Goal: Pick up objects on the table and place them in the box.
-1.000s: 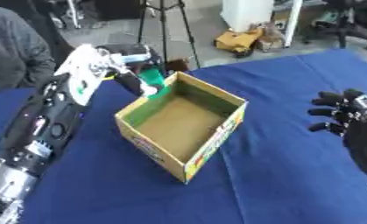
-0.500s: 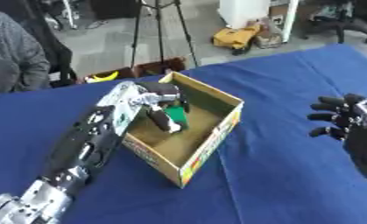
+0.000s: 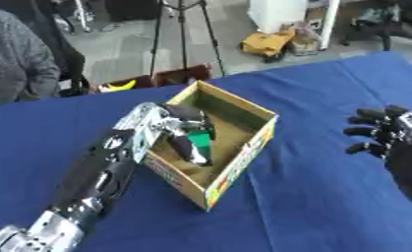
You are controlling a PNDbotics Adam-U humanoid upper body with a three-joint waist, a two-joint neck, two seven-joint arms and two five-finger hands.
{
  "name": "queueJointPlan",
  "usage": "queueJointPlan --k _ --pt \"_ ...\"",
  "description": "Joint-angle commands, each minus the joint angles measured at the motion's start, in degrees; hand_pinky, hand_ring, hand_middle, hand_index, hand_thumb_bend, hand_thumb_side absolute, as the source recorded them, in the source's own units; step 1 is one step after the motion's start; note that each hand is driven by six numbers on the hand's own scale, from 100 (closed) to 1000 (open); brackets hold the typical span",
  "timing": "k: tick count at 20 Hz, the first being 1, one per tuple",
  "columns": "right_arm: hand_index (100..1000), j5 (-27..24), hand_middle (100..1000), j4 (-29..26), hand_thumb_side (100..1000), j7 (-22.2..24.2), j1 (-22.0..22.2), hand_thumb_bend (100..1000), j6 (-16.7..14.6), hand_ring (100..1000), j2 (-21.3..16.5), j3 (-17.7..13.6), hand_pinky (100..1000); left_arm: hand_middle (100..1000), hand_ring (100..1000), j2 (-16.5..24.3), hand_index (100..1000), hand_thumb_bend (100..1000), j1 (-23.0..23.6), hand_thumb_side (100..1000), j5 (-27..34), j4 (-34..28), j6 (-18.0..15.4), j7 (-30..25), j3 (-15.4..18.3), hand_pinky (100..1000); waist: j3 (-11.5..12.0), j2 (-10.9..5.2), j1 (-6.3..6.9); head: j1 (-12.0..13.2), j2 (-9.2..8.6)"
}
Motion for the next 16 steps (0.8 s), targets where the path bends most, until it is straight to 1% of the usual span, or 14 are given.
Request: queueJointPlan --k 1,3,4,5,6,7,9,10,11,13,15,16 --pt "844 0.2 743 -0.7 1000 -0.1 -0.4 100 -0.2 752 -0.4 -0.7 568 729 718 3.1 805 1000 -1.2 794 1.5 -5.4 0.6 2.9 1.1 709 0.5 -1.14 -0.68 -0.5 -0.25" --pt "844 0.2 743 -0.7 1000 -0.2 -0.1 100 -0.2 752 -0.4 -0.9 568 716 697 4.2 800 1000 -0.9 884 2.8 -8.4 1.2 4.7 2.0 691 1.3 -1.38 -0.95 -0.9 -0.09" --pt "844 0.2 743 -0.7 1000 -0.4 0.1 100 -0.3 752 -0.4 -1.1 568 711 689 4.5 799 1000 -0.6 896 3.6 -9.9 1.6 5.6 3.0 684 1.7 -1.49 -1.13 -1.1 0.00" --pt "844 0.1 743 -0.7 1000 -0.5 0.3 100 -0.3 752 -0.3 -1.2 568 693 657 4.7 796 1000 0.0 876 4.5 -11.3 2.1 6.5 4.3 645 2.4 -1.63 -1.42 -1.6 0.07" --pt "844 0.1 743 -0.7 1000 -0.7 0.6 100 -0.4 752 -0.4 -1.5 568 683 644 4.8 793 1000 0.8 874 5.4 -12.8 2.8 7.4 5.7 628 3.2 -1.81 -1.77 -2.1 0.27" --pt "844 0.0 743 -0.7 1000 -0.9 0.8 100 -0.4 752 -0.4 -1.7 568 674 627 4.9 794 982 1.7 878 6.3 -14.3 3.6 8.4 7.1 604 4.0 -2.00 -2.08 -2.5 0.43" --pt "843 -0.1 743 -0.8 1000 -1.4 1.1 100 -0.6 752 -0.5 -2.2 568 665 614 5.3 798 879 4.1 896 8.0 -17.2 5.2 10.1 9.9 579 5.7 -2.33 -2.53 -3.3 0.75" --pt "843 -0.1 743 -0.9 1000 -1.6 1.3 100 -0.7 752 -0.7 -2.5 568 659 607 5.4 798 852 5.4 901 8.9 -18.6 5.9 11.0 11.4 567 6.5 -2.44 -2.68 -3.7 0.87" --pt "843 -0.2 743 -0.9 1000 -1.9 1.5 100 -0.8 752 -0.8 -2.8 568 654 600 5.4 801 821 6.9 903 9.8 -20.1 6.6 11.9 12.9 553 7.3 -2.50 -2.76 -4.0 0.95" --pt "843 -0.3 743 -1.1 1000 -2.6 1.9 100 -1.0 751 -1.2 -3.4 568 645 585 5.4 801 795 9.8 902 11.6 -23.1 8.2 13.8 15.8 532 8.9 -2.42 -2.73 -4.7 1.09" --pt "843 -0.4 743 -1.3 1000 -3.2 2.3 100 -1.2 751 -1.5 -3.9 568 644 581 5.1 809 773 12.8 907 13.5 -26.1 10.0 15.6 18.9 523 10.1 -2.23 -2.58 -5.3 1.24" --pt "843 -0.4 743 -1.4 1000 -3.4 2.5 100 -1.2 751 -1.6 -4.1 568 644 580 4.7 809 776 14.3 909 14.4 -27.6 10.9 16.6 20.4 522 10.7 -2.10 -2.56 -5.5 1.35"
